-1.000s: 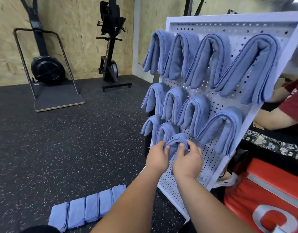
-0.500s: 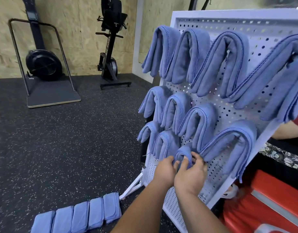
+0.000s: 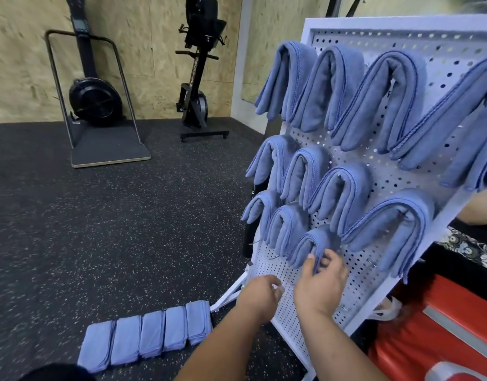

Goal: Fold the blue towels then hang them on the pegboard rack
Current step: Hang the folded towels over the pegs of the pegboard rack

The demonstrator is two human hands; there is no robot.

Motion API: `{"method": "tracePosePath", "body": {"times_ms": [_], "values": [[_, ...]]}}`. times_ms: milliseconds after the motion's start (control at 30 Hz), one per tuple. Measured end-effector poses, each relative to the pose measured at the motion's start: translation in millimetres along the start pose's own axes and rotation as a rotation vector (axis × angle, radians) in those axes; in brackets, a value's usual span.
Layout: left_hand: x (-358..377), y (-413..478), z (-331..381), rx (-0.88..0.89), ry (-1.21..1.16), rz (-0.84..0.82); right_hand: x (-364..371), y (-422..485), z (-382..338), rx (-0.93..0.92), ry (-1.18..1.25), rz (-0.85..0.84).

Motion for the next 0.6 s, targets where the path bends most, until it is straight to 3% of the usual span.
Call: {"method": "tracePosePath", "body": {"times_ms": [333,600], "values": [[-58.6,-65.5,-81.3,-0.081,0.106,0.063,6.5,-75.3,3.4,0.048,-0.087,-0.189],[-92.1,-96.2,-168.7,-0.241,0.139,0.084,45.1,-150.9,23.8,0.058,-0.182,-0.477]]}}
Point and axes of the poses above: each hand's wrist, its own y-axis towards the middle knuckle, its own x-axis out of the palm, z = x × y, the point moved 9 cm from there along y, towards the middle knuckle, and after that the axes turned 13 degrees about z, right-handed, at the moved point
